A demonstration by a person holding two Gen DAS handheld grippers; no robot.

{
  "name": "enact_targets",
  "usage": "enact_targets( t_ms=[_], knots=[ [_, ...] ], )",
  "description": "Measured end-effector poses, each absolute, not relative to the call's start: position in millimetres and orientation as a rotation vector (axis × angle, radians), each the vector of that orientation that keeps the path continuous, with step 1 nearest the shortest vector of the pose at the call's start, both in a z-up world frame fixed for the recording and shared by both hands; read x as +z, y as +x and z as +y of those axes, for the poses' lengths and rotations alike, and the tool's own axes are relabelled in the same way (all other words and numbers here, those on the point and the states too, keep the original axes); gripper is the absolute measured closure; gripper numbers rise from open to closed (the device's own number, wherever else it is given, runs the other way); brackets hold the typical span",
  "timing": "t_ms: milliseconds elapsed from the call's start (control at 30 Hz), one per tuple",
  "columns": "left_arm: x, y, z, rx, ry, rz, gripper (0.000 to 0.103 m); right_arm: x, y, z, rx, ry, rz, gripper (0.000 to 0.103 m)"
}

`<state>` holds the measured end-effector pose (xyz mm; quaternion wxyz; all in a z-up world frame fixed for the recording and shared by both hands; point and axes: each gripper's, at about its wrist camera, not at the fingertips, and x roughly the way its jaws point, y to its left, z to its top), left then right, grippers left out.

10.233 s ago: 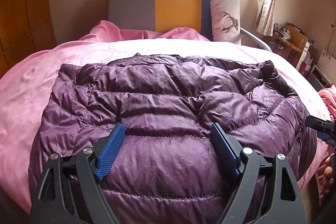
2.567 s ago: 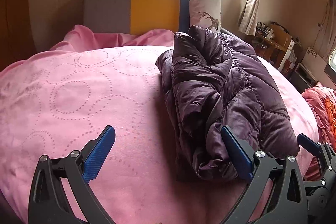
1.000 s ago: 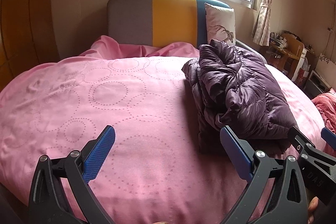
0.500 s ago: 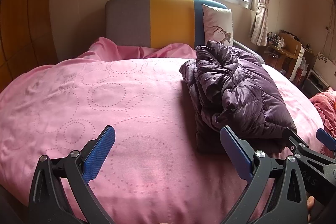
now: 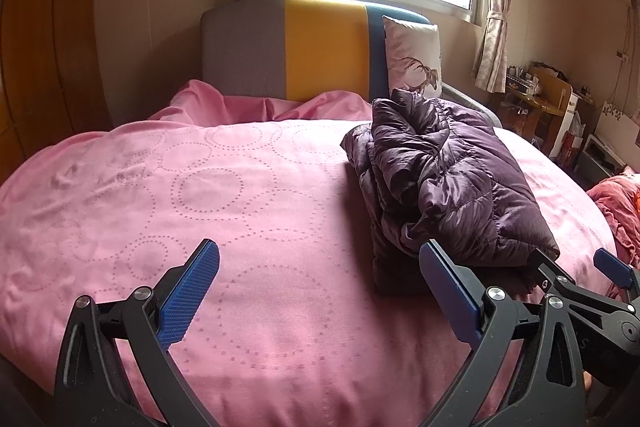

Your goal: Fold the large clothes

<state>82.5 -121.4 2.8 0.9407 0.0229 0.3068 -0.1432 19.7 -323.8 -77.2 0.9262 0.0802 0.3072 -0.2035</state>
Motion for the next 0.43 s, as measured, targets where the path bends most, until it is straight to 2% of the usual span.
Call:
enact_targets(
  t_ms=[433],
  knots=[
    [-5.1,88.9,-114.2,-0.265,0.012,0.674,0.004,-76.3,18.1,-321.2,-0.414,0.172,0.616,0.002]
  ],
)
